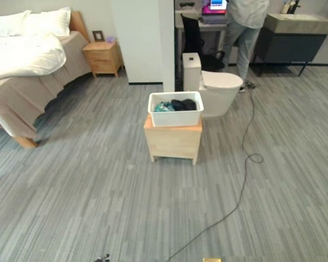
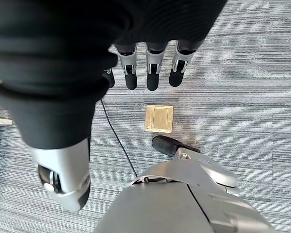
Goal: Grab the laundry basket,head to the washer,open it,put in the laundry and shut it.
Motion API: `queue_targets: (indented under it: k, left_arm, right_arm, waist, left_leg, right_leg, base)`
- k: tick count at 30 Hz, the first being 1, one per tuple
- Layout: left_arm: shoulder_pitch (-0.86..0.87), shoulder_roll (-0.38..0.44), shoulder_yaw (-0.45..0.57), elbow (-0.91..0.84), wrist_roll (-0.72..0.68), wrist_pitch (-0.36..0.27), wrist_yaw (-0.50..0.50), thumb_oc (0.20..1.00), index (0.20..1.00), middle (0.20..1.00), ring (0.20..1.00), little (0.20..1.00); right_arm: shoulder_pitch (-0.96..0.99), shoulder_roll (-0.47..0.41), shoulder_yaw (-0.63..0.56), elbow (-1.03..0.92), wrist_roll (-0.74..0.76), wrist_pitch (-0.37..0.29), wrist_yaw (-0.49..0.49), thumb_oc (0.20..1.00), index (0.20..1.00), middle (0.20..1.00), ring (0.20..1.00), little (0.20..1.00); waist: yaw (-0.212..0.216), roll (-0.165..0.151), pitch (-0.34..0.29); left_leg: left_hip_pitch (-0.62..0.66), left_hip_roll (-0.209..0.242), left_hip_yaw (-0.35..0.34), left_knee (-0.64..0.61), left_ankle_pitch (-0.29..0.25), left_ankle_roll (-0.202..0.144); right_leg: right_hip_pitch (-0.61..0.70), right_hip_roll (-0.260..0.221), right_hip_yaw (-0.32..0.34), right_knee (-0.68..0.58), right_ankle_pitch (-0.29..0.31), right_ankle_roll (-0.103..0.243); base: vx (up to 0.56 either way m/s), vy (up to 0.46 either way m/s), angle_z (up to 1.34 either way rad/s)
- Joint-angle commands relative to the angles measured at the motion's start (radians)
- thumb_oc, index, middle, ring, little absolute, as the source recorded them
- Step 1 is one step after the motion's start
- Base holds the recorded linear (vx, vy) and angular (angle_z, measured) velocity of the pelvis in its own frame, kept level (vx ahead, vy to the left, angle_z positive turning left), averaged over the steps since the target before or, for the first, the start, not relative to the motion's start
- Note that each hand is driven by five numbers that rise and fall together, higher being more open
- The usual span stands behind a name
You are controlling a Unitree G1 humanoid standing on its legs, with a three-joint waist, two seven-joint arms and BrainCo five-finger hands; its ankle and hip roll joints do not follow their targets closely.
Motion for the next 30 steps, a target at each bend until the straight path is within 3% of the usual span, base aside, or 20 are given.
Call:
queue_targets:
  k: [1,20,27,30]
  left_arm:
    - [-0.051,0.013,0.014,0.064,-0.016,-0.034,-0.003,1.0,1.0,1.0,1.0,1.0]
    - [-0.054,0.017,0.025,0.06,-0.038,-0.032,-0.003,1.0,1.0,1.0,1.0,1.0]
    - [-0.054,0.018,0.025,0.055,-0.046,-0.032,-0.008,1.0,1.0,1.0,1.0,1.0]
    - [-0.059,0.03,0.036,0.044,-0.07,-0.034,-0.006,1.0,1.0,1.0,1.0,1.0]
  right_arm:
    - [-0.033,0.017,0.011,0.055,0.015,-0.027,0.009,1.0,1.0,1.0,1.0,1.0]
    - [-0.033,0.012,-0.019,0.065,0.066,-0.027,0.018,1.0,1.0,1.0,1.0,1.0]
    - [-0.034,0.006,-0.049,0.077,0.124,-0.03,0.035,1.0,1.0,1.0,1.0,1.0]
    - [-0.048,0.003,-0.053,0.07,0.149,-0.037,0.038,1.0,1.0,1.0,1.0,1.0]
  waist:
    - [-0.002,-0.032,-0.014]
    - [-0.008,-0.03,-0.007]
    - [-0.012,-0.027,0.0]
    - [-0.006,-0.033,0.034]
  left_leg:
    - [-0.047,0.032,-0.034,-0.031,0.026,-0.052]
    - [-0.05,0.05,-0.036,-0.031,0.033,-0.064]
    - [-0.048,0.075,-0.035,-0.031,0.041,-0.078]
    - [-0.064,0.105,-0.033,0.008,0.052,-0.094]
  right_leg:
    - [0.043,-0.077,0.021,0.009,-0.065,0.091]
    - [0.043,-0.058,0.021,0.009,-0.077,0.081]
    - [0.042,-0.033,0.023,0.009,-0.09,0.066]
    - [0.037,-0.013,0.044,0.009,-0.093,0.047]
  base:
    - [0.0,0.0,0.0]
    - [0.0,-0.017,0.0]
    - [0.01,-0.07,0.0]
    - [-0.01,-0.134,-0.01]
